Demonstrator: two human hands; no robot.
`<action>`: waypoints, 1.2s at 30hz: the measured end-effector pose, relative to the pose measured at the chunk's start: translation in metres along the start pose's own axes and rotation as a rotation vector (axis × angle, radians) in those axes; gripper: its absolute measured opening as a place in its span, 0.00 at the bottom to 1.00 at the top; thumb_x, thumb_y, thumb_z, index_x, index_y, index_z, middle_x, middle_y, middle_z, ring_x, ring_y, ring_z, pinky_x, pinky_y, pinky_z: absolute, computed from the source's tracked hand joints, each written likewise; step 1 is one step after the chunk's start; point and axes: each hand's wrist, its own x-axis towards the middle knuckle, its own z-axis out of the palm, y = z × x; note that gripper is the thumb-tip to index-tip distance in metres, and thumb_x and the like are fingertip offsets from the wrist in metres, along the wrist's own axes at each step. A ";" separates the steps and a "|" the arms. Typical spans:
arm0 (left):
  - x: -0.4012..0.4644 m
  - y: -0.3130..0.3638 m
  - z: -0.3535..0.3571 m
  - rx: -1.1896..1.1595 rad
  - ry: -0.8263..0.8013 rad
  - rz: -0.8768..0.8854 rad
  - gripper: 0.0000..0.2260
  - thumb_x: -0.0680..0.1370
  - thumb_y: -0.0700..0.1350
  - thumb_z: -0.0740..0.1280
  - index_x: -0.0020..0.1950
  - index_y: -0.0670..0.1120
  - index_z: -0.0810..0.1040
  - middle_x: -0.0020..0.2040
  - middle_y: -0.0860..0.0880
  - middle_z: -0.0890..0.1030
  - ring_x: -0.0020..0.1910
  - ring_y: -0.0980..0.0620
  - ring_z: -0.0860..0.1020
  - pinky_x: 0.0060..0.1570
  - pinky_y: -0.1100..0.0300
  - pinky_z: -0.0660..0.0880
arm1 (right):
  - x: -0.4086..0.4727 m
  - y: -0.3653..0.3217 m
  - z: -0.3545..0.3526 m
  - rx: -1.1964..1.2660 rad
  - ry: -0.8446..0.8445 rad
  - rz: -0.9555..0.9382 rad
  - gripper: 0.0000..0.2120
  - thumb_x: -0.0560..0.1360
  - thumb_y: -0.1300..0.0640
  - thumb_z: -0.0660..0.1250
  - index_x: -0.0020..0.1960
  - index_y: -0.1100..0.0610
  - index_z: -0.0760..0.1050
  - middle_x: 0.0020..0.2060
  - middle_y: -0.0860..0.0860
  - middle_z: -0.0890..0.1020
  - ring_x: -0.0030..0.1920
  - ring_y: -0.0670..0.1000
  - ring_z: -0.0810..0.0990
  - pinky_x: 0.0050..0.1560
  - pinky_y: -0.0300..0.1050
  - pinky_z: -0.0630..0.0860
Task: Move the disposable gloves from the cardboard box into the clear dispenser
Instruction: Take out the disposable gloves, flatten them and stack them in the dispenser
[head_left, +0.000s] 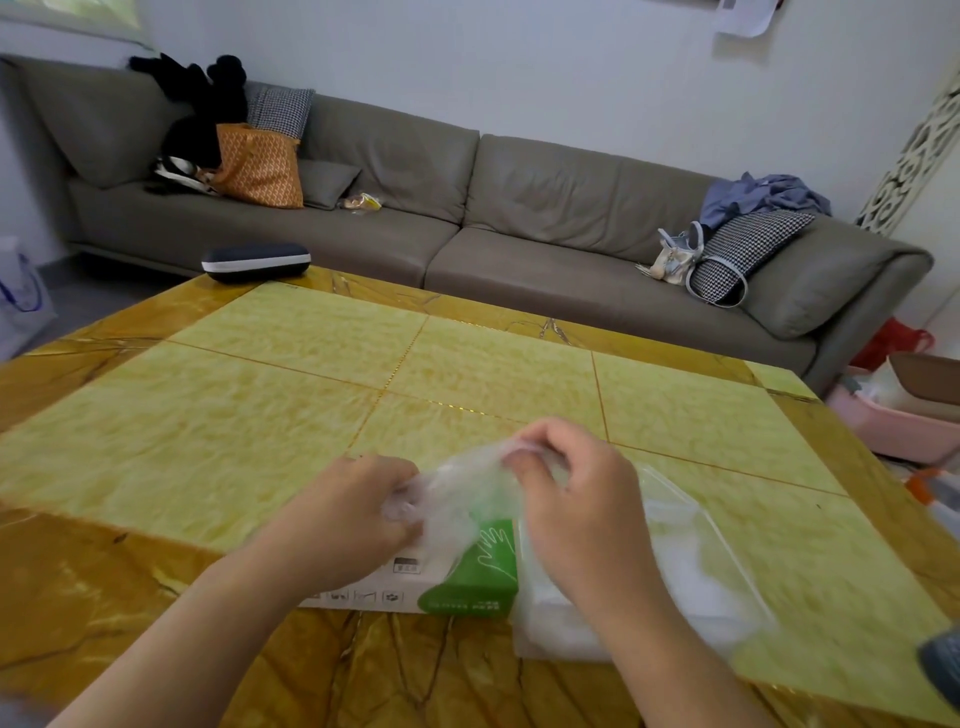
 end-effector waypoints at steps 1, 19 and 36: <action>0.001 0.000 0.001 0.011 -0.009 -0.008 0.06 0.79 0.51 0.70 0.44 0.51 0.79 0.39 0.53 0.81 0.34 0.54 0.78 0.33 0.61 0.73 | 0.002 -0.005 -0.006 0.089 0.019 0.037 0.09 0.83 0.58 0.67 0.44 0.51 0.80 0.39 0.45 0.85 0.37 0.41 0.80 0.38 0.32 0.73; -0.019 0.049 -0.024 -0.918 -0.026 0.001 0.21 0.73 0.67 0.73 0.52 0.51 0.87 0.52 0.52 0.88 0.53 0.56 0.85 0.63 0.54 0.76 | 0.002 0.007 -0.052 0.611 -0.198 0.504 0.05 0.81 0.64 0.69 0.51 0.66 0.81 0.42 0.62 0.88 0.41 0.65 0.88 0.34 0.50 0.83; -0.020 0.069 0.006 -1.437 0.080 -0.276 0.15 0.77 0.34 0.69 0.64 0.38 0.76 0.49 0.32 0.85 0.46 0.36 0.86 0.41 0.48 0.83 | 0.004 0.011 -0.050 0.486 0.051 0.468 0.09 0.83 0.59 0.69 0.48 0.63 0.83 0.34 0.59 0.86 0.28 0.59 0.83 0.31 0.50 0.81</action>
